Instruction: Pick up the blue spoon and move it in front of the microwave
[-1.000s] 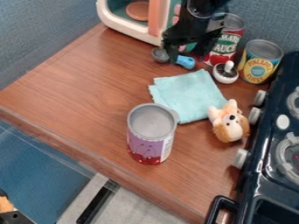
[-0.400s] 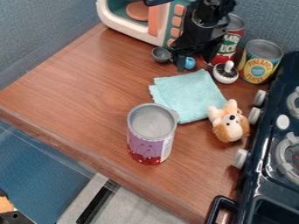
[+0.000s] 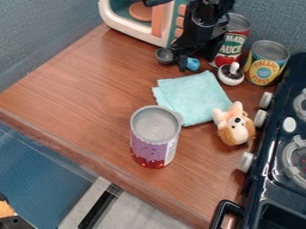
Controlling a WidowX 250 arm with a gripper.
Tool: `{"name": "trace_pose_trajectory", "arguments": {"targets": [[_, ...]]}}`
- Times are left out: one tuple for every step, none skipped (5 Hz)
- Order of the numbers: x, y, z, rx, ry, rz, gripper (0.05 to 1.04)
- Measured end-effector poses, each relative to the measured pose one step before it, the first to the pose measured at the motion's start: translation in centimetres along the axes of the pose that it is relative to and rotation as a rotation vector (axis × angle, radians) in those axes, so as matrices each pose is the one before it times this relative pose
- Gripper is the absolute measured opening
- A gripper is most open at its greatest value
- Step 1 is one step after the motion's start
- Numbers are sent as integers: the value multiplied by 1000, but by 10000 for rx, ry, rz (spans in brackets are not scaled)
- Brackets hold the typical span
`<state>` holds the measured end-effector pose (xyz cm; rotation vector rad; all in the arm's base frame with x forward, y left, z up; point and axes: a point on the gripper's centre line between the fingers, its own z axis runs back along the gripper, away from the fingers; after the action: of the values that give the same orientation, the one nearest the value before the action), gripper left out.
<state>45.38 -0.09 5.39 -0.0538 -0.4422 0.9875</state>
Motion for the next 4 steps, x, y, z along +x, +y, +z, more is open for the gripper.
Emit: {"name": "trace_pose_trajectory", "arguments": {"targets": [[405,-99,-647,31,34,124,1000],[-360,112,-1085,250,196,-141,1001],[46,27,11,37,-62,33,958],[145,615,-227,286,-280,489,669]]}}
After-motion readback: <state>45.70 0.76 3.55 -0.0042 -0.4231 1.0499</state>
